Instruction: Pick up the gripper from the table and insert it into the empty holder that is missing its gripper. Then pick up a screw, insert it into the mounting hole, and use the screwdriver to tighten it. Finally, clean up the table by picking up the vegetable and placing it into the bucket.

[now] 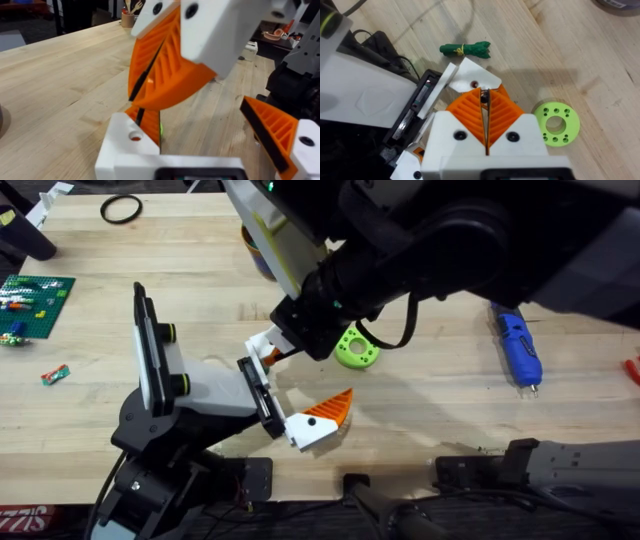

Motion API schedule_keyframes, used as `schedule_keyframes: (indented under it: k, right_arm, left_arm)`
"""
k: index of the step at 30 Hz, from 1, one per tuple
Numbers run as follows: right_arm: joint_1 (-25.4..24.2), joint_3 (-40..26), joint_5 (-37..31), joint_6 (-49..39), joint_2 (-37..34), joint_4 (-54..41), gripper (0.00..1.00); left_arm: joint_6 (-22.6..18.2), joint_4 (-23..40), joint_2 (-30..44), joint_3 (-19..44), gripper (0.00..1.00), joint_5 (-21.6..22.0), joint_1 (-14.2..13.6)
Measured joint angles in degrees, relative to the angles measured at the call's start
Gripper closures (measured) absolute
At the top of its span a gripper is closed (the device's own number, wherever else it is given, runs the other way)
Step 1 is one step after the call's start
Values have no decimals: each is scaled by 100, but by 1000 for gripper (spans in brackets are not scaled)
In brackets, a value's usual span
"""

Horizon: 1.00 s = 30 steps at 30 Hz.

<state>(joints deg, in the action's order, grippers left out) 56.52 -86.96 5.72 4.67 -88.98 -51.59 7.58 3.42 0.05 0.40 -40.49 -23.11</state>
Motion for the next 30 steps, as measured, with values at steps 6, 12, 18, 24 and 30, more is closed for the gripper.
schedule_keyframes:
  k: [6,12,18,24,30]
  right_arm:
    - [-3,-1,-1,-23,2,-19,994]
    - [-3,-10,4,-213,139,57,994]
    - [-3,-35,232,-268,235,69,994]
    - [-3,-40,418,-286,166,75,994]
    - [-3,-52,468,-302,-90,144,994]
  left_arm:
    - [25,1,0,0,16,-2,0]
    - [22,0,0,0,16,-2,0]
    - [22,0,0,0,16,-2,0]
    - [22,0,0,0,16,-2,0]
    - [65,4,0,0,16,-3,0]
